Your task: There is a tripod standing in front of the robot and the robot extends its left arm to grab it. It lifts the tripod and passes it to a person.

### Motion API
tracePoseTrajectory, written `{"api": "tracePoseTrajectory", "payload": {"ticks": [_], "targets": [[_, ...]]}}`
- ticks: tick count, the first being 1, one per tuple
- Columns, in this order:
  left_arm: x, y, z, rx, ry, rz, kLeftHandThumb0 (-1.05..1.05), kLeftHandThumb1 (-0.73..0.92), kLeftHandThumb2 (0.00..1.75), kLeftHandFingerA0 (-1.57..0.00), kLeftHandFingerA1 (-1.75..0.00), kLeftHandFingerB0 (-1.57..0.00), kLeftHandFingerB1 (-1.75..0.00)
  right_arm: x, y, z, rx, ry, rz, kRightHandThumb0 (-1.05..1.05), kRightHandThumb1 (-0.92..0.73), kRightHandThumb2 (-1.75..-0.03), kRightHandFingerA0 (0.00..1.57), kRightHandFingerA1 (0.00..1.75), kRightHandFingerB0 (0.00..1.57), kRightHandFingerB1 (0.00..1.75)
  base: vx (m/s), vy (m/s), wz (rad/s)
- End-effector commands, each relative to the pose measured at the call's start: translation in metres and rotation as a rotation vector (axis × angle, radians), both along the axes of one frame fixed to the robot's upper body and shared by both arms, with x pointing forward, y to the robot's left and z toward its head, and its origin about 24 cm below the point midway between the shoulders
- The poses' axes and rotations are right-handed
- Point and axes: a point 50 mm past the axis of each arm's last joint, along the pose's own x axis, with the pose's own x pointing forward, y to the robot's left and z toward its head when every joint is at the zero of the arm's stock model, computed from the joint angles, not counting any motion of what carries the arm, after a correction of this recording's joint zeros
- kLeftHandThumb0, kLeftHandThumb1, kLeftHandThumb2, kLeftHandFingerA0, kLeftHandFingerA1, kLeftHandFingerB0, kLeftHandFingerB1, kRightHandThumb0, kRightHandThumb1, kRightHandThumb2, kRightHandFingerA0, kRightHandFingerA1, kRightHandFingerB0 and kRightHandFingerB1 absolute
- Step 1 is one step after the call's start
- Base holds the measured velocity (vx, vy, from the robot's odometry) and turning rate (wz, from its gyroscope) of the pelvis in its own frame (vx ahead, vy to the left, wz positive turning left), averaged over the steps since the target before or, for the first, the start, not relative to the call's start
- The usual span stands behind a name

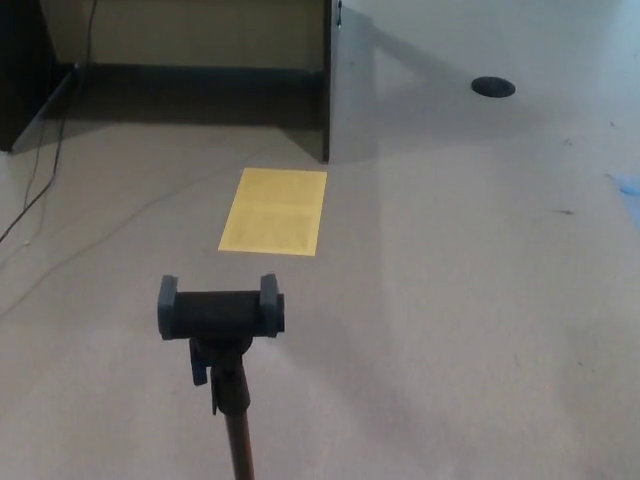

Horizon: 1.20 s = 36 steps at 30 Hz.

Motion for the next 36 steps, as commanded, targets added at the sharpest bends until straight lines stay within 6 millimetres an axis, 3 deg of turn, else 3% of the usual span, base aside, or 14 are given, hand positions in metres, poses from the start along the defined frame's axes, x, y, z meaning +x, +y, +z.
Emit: {"api": "tracePoseTrajectory", "payload": {"ticks": [1, 2, 4, 6, 7, 9, 10, 16, 27, 28, 30, 31, 34, 36], "targets": [[0.010, -0.005, 0.013, -0.066, -0.134, -0.058, -0.54, 0.39, 0.64, -0.18, -0.40, -0.12, -0.33, -0.001, -0.005, 0.003, -0.010, -0.023, 0.031, -0.40, -0.68, -0.61, 0.67, 0.42, 0.52, 0.37, 0.00, 0.000, 0.00], [0.025, -0.016, 0.023, -0.131, -0.210, -0.090, -0.28, 0.26, 0.83, -0.02, -0.49, 0.00, -0.48, -0.001, -0.006, 0.003, -0.010, -0.020, 0.029, -0.40, -0.67, -0.61, 0.68, 0.42, 0.52, 0.37, 0.00, 0.000, 0.00], [0.038, -0.025, 0.035, -0.170, -0.270, -0.137, -0.28, 0.27, 0.84, -0.01, -0.49, 0.00, -0.48, -0.001, -0.006, 0.003, -0.012, -0.019, 0.029, -0.40, -0.68, -0.61, 0.68, 0.42, 0.52, 0.37, 0.00, 0.000, 0.00], [0.049, -0.033, 0.047, -0.188, -0.326, -0.180, -0.29, 0.27, 0.84, -0.02, -0.49, 0.00, -0.48, -0.001, -0.005, 0.003, -0.012, -0.022, 0.031, -0.39, -0.68, -0.61, 0.70, 0.42, 0.52, 0.37, 0.00, 0.000, 0.00], [0.054, -0.037, 0.053, -0.191, -0.357, -0.204, -0.55, 0.38, 0.65, -0.12, -0.41, -0.07, -0.25, -0.001, -0.005, 0.003, -0.011, -0.023, 0.031, -0.40, -0.68, -0.61, 0.69, 0.42, 0.52, 0.37, 0.00, 0.000, 0.00], [0.068, -0.046, 0.066, -0.214, -0.404, -0.235, -0.50, 0.43, 0.54, -0.15, -0.34, -0.09, -0.23, -0.001, -0.005, 0.003, -0.015, -0.024, 0.032, -0.40, -0.68, -0.61, 0.68, 0.42, 0.52, 0.37, 0.00, 0.000, 0.00], [0.076, -0.051, 0.074, -0.217, -0.422, -0.254, -0.48, 0.32, 0.73, -0.11, -0.46, 0.00, -0.32, 0.000, -0.005, 0.003, -0.012, -0.026, 0.031, -0.40, -0.67, -0.61, 0.69, 0.42, 0.52, 0.37, 0.00, 0.000, 0.00], [0.102, -0.084, 0.110, -0.219, -0.516, -0.369, -0.57, 0.39, 0.73, -0.04, -0.40, -0.11, -0.16, 0.004, -0.005, 0.006, -0.010, -0.042, 0.036, -0.39, -0.67, -0.61, 0.71, 0.43, 0.53, 0.38, 0.00, 0.000, 0.00], [0.114, -0.122, 0.134, -0.291, -0.543, -0.480, -0.51, 0.32, 0.75, -0.01, -0.37, 0.00, -0.21, 0.007, -0.005, 0.007, -0.024, -0.035, 0.046, -0.39, -0.68, -0.61, 0.68, 0.42, 0.52, 0.37, 0.00, 0.000, 0.00], [0.115, -0.125, 0.135, -0.291, -0.546, -0.491, -0.59, 0.40, 0.53, -0.06, -0.32, 0.00, -0.24, 0.007, -0.005, 0.007, -0.024, -0.038, 0.048, -0.39, -0.67, -0.61, 0.68, 0.42, 0.53, 0.37, 0.00, 0.000, 0.00], [0.116, -0.132, 0.138, -0.316, -0.555, -0.508, -0.51, 0.31, 0.75, 0.00, -0.38, 0.00, -0.22, 0.007, -0.005, 0.007, -0.025, -0.037, 0.046, -0.39, -0.67, -0.61, 0.69, 0.42, 0.53, 0.37, 0.00, 0.000, 0.00], [0.117, -0.137, 0.139, -0.329, -0.561, -0.523, -0.57, 0.40, 0.53, -0.07, -0.32, 0.00, -0.24, 0.007, -0.005, 0.007, -0.027, -0.037, 0.046, -0.39, -0.67, -0.60, 0.69, 0.42, 0.53, 0.37, 0.00, 0.000, 0.00], [0.117, -0.144, 0.140, -0.359, -0.581, -0.546, -0.56, 0.39, 0.55, -0.07, -0.34, 0.00, -0.22, 0.007, -0.005, 0.007, -0.022, -0.033, 0.042, -0.39, -0.68, -0.61, 0.68, 0.42, 0.52, 0.37, 0.00, 0.000, 0.00], [0.118, -0.150, 0.139, -0.376, -0.573, -0.548, -0.51, 0.35, 0.75, 0.00, -0.41, -0.05, -0.16, 0.008, -0.005, 0.007, -0.021, -0.033, 0.049, -0.40, -0.68, -0.61, 0.67, 0.41, 0.53, 0.37, 0.00, 0.000, 0.00]]}}
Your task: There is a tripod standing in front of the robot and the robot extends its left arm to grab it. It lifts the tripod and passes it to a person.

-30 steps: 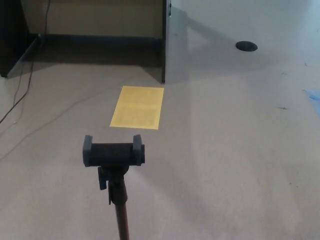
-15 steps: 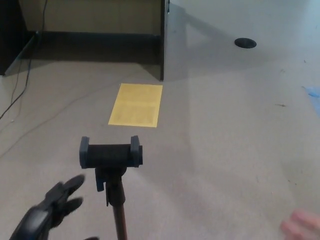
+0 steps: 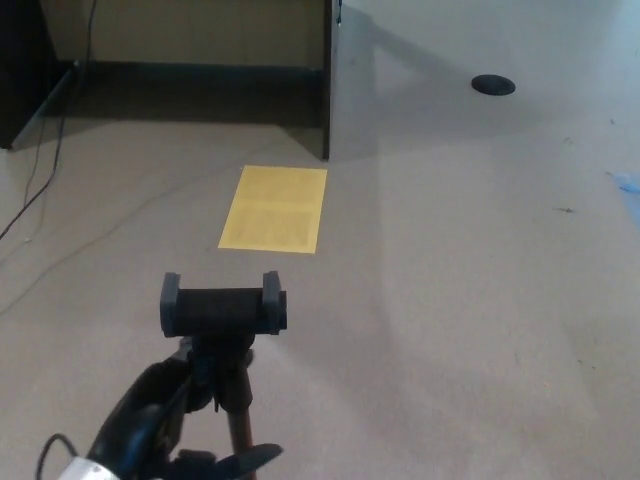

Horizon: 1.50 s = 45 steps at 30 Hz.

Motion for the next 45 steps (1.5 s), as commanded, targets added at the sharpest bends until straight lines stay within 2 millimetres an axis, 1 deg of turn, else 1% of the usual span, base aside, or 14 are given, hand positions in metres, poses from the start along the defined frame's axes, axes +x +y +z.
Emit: {"api": "tracePoseTrajectory", "payload": {"ticks": [1, 3, 4, 7, 9, 10, 13, 14, 21, 30, 31, 32, 40, 45], "targets": [[0.002, -0.008, -0.001, -0.024, 0.033, -0.028, -0.52, 0.35, 0.76, 0.00, -0.41, -0.05, -0.16, 0.000, -0.007, 0.003, -0.021, 0.006, -0.002, -0.40, -0.68, -0.61, 0.67, 0.41, 0.53, 0.37, 0.00, 0.000, 0.00], [0.002, -0.010, -0.001, -0.015, 0.039, -0.030, -0.54, 0.36, 0.77, 0.00, -0.41, -0.06, -0.16, 0.000, -0.006, 0.003, -0.017, 0.002, -0.001, -0.40, -0.68, -0.61, 0.68, 0.42, 0.53, 0.37, 0.00, 0.000, 0.00], [0.003, -0.012, -0.001, -0.016, 0.039, -0.032, -0.59, 0.40, 0.53, -0.09, -0.34, 0.00, -0.24, 0.000, -0.006, 0.003, -0.018, -0.003, -0.003, -0.40, -0.67, -0.61, 0.71, 0.42, 0.53, 0.38, 0.00, 0.000, 0.00], [0.007, -0.013, -0.005, -0.032, 0.068, -0.022, -0.56, 0.37, 0.76, -0.01, -0.39, -0.07, -0.16, 0.001, -0.006, 0.004, -0.018, -0.007, -0.009, -0.40, -0.67, -0.61, 0.70, 0.42, 0.53, 0.37, 0.00, 0.000, 0.00], [0.011, -0.012, -0.008, -0.045, 0.097, -0.005, -0.63, 0.37, 0.59, -0.09, -0.36, -0.05, -0.18, 0.003, -0.005, 0.004, -0.023, -0.010, -0.001, -0.39, -0.67, -0.61, 0.71, 0.43, 0.53, 0.37, 0.00, 0.000, 0.00], [0.013, -0.011, -0.010, -0.043, 0.103, 0.005, -0.54, 0.34, 0.76, -0.03, -0.44, -0.02, -0.21, 0.004, -0.005, 0.004, -0.022, -0.011, 0.000, -0.39, -0.67, -0.61, 0.71, 0.43, 0.53, 0.37, 0.00, 0.000, 0.00], [0.019, -0.006, -0.015, -0.008, 0.116, 0.037, -0.64, 0.36, 0.66, -0.10, -0.41, -0.05, -0.16, 0.005, -0.004, 0.004, -0.018, -0.018, 0.007, -0.40, -0.67, -0.60, 0.68, 0.42, 0.53, 0.37, 0.00, 0.000, 0.00], [0.023, -0.002, -0.019, 0.008, 0.127, 0.055, -0.55, 0.35, 0.78, -0.09, -0.47, 0.00, -0.23, 0.004, -0.003, 0.004, -0.013, -0.022, 0.005, -0.40, -0.67, -0.61, 0.70, 0.43, 0.53, 0.37, 0.00, 0.000, 0.00], [0.039, 0.021, -0.037, 0.050, 0.200, 0.152, -0.60, 0.39, 0.72, -0.07, -0.43, -0.09, -0.10, 0.006, -0.001, 0.006, -0.003, -0.041, 0.013, -0.39, -0.67, -0.61, 0.71, 0.43, 0.54, 0.38, 0.00, 0.000, 0.00], [0.051, 0.035, -0.049, 0.075, 0.251, 0.232, -0.55, 0.34, 0.65, -0.13, -0.43, -0.05, -0.18, 0.008, 0.000, 0.007, -0.007, -0.040, 0.019, -0.40, -0.67, -0.60, 0.70, 0.43, 0.54, 0.38, 0.00, 0.000, 0.00], [0.053, 0.035, -0.049, 0.066, 0.252, 0.236, -0.50, 0.39, 0.54, -0.18, -0.38, -0.04, -0.18, 0.010, 0.000, 0.007, -0.008, -0.039, 0.018, -0.40, -0.67, -0.61, 0.70, 0.43, 0.54, 0.38, 0.00, 0.000, 0.00], [0.054, 0.035, -0.049, 0.060, 0.248, 0.241, -0.53, 0.36, 0.67, -0.16, -0.44, -0.04, -0.18, 0.011, 0.001, 0.007, -0.008, -0.042, 0.016, -0.41, -0.67, -0.61, 0.71, 0.43, 0.54, 0.38, 0.00, 0.000, 0.00], [0.064, 0.009, -0.040, 0.024, 0.209, 0.188, -0.45, 0.40, 0.53, -0.15, -0.37, -0.06, -0.22, 0.016, 0.001, 0.009, 0.002, -0.058, 0.017, -0.39, -0.67, -0.60, 0.67, 0.42, 0.54, 0.38, 0.00, 0.000, 0.00], [0.065, -0.012, -0.034, 0.049, 0.171, 0.133, -0.56, 0.36, 0.67, -0.14, -0.42, -0.05, -0.22, 0.017, 0.000, 0.010, 0.001, -0.060, 0.019, -0.40, -0.67, -0.60, 0.67, 0.42, 0.54, 0.37, 0.00, 0.000, 0.00]]}}
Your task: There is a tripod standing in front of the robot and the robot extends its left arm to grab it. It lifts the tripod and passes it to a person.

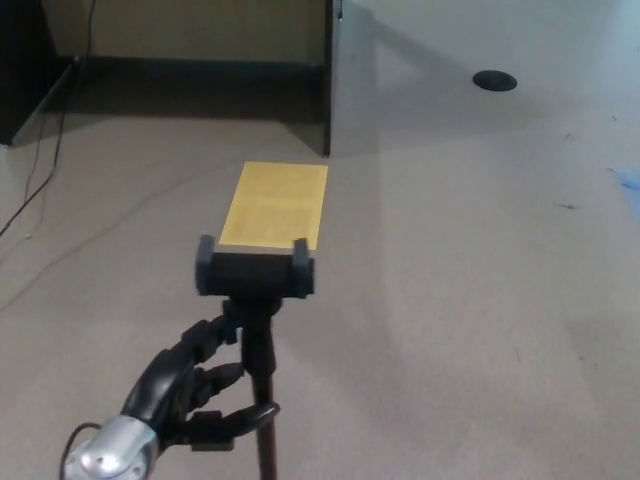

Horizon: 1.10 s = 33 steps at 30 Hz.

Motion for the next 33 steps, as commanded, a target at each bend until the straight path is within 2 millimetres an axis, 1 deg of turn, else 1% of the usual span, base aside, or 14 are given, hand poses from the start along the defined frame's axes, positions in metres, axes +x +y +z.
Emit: {"api": "tracePoseTrajectory", "payload": {"ticks": [1, 10, 16, 17, 18, 19, 20, 22, 23, 24, 26, 27, 28, 33], "targets": [[0.004, -0.019, 0.014, 0.029, -0.093, -0.065, -0.56, 0.36, 0.68, -0.15, -0.43, -0.05, -0.21, 0.003, -0.004, 0.004, -0.005, -0.011, -0.007, -0.39, -0.67, -0.60, 0.66, 0.41, 0.53, 0.37, 0.00, 0.000, 0.00], [-0.004, -0.055, 0.019, -0.019, -0.101, -0.169, -0.47, 0.36, 0.64, -0.16, -0.43, -0.06, -0.21, 0.005, -0.003, 0.005, 0.005, -0.023, -0.004, -0.40, -0.67, -0.60, 0.70, 0.43, 0.54, 0.38, 0.00, 0.000, 0.00], [-0.007, -0.065, 0.012, -0.017, -0.089, -0.200, -0.45, 0.38, 0.66, -0.17, -0.43, -0.05, -0.21, 0.010, -0.004, 0.009, 0.003, -0.032, 0.003, -0.41, -0.67, -0.61, 0.71, 0.44, 0.54, 0.38, 0.00, 0.000, 0.00], [-0.008, -0.066, 0.012, -0.009, -0.086, -0.199, -0.27, 0.40, 0.91, -0.05, -0.48, 0.00, -0.48, 0.011, -0.004, 0.009, 0.004, -0.037, 0.005, -0.41, -0.67, -0.61, 0.72, 0.46, 0.53, 0.38, 0.00, 0.000, 0.00], [-0.008, -0.066, 0.011, -0.001, -0.083, -0.199, -0.27, 0.40, 0.91, -0.05, -0.48, 0.00, -0.48, 0.011, -0.004, 0.010, 0.003, -0.041, 0.008, -0.41, -0.67, -0.61, 0.72, 0.46, 0.53, 0.38, 0.00, 0.000, 0.00], [-0.008, -0.066, 0.010, 0.004, -0.089, -0.195, -0.40, 0.52, 0.69, -0.32, -0.47, -0.07, -0.24, 0.012, -0.004, 0.010, 0.013, -0.049, 0.001, -0.40, -0.66, -0.61, 0.74, 0.48, 0.55, 0.38, 0.00, 0.000, 0.00], [-0.009, -0.067, 0.007, 0.017, -0.084, -0.178, -0.22, 0.84, 0.67, -0.69, -0.52, -0.16, -0.27, 0.013, -0.003, 0.010, 0.003, -0.042, -0.001, -0.41, -0.67, -0.61, 0.72, 0.46, 0.54, 0.38, 0.00, 0.000, 0.00], [-0.009, -0.066, 0.006, 0.030, -0.074, -0.177, -0.13, 0.91, 0.67, -0.95, -0.64, -0.43, -0.36, 0.014, -0.002, 0.009, -0.005, -0.040, -0.008, -0.41, -0.67, -0.61, 0.70, 0.43, 0.54, 0.38, 0.00, 0.000, 0.00], [-0.009, -0.065, 0.006, 0.032, -0.073, -0.184, -0.13, 0.91, 0.67, -0.95, -0.64, -0.43, -0.36, 0.014, -0.002, 0.009, -0.006, -0.040, -0.007, -0.41, -0.67, -0.61, 0.70, 0.43, 0.54, 0.38, 0.00, 0.000, 0.00], [-0.009, -0.065, 0.006, 0.049, -0.071, -0.190, -0.08, 0.89, 0.65, -1.05, -0.76, -0.62, -0.44, 0.014, -0.002, 0.010, -0.004, -0.042, 0.000, -0.40, -0.67, -0.61, 0.70, 0.43, 0.54, 0.38, 0.00, 0.000, 0.00], [-0.010, -0.065, 0.006, 0.057, -0.081, -0.180, 0.04, 0.91, 0.68, -0.96, -1.06, -0.78, -0.75, 0.014, -0.002, 0.010, 0.000, -0.045, 0.005, -0.40, -0.67, -0.60, 0.69, 0.42, 0.54, 0.38, 0.00, 0.000, 0.00], [-0.010, -0.065, 0.006, 0.053, -0.088, -0.169, 0.07, 0.91, 0.71, -0.88, -1.27, -0.72, -0.98, 0.015, -0.002, 0.011, 0.000, -0.045, 0.006, -0.40, -0.67, -0.61, 0.70, 0.44, 0.54, 0.38, 0.00, 0.000, 0.00], [-0.009, -0.065, 0.007, 0.043, -0.093, -0.150, 0.07, 0.90, 0.72, -0.82, -1.35, -0.70, -1.03, 0.016, -0.003, 0.011, 0.001, -0.045, 0.005, -0.40, -0.67, -0.61, 0.69, 0.43, 0.54, 0.38, 0.00, 0.000, 0.00], [-0.008, -0.065, 0.009, -0.019, -0.120, -0.077, 0.06, 0.92, 0.63, -0.70, -1.50, -0.58, -1.27, 0.015, -0.003, 0.011, -0.004, -0.046, 0.006, -0.39, -0.67, -0.60, 0.70, 0.43, 0.53, 0.38, 0.00, 0.000, 0.00]]}}
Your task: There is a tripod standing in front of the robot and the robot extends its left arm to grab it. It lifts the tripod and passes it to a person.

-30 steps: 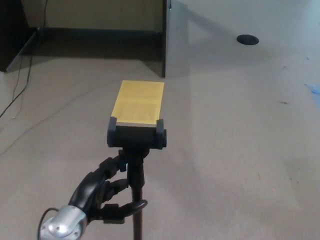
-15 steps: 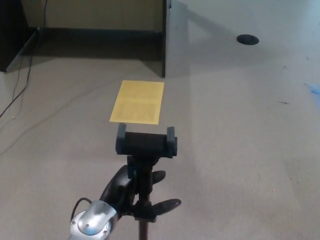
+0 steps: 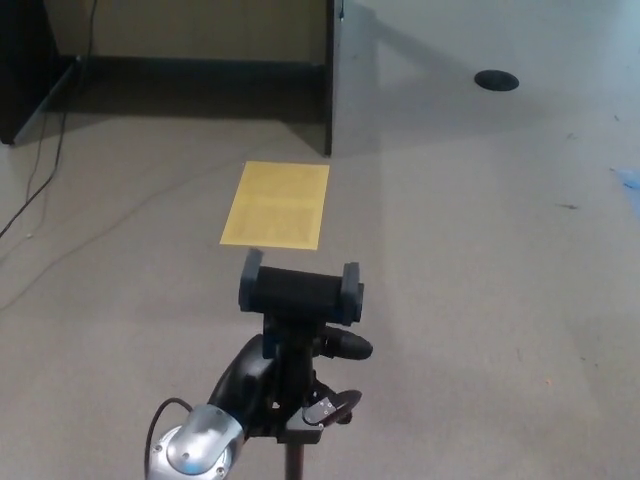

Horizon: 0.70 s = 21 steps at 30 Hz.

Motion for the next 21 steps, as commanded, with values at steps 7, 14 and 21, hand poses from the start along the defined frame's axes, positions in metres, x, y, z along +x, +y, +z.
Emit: {"api": "tracePoseTrajectory", "payload": {"ticks": [7, 14, 21], "targets": [[0.001, 0.003, 0.006, -0.030, -0.073, 0.109, 0.03, 0.90, 0.77, -0.82, -1.52, -0.67, -1.28, -0.001, -0.007, 0.002, -0.001, 0.008, -0.015, -0.40, -0.68, -0.61, 0.68, 0.43, 0.54, 0.38, 0.00, 0.000, 0.00], [0.011, -0.011, 0.053, -0.092, -0.240, 0.075, 0.01, 0.84, 0.76, -0.93, -1.46, -0.75, -1.19, -0.002, -0.008, 0.002, -0.015, 0.008, -0.014, -0.39, -0.67, -0.61, 0.70, 0.43, 0.54, 0.38, 0.00, 0.000, 0.00], [0.018, -0.043, 0.119, -0.166, -0.383, -0.027, 0.00, 0.85, 0.74, -0.98, -1.45, -0.76, -1.23, -0.002, -0.008, 0.002, -0.016, 0.011, -0.011, -0.40, -0.67, -0.61, 0.71, 0.46, 0.54, 0.38, 0.00, 0.000, 0.00]]}}
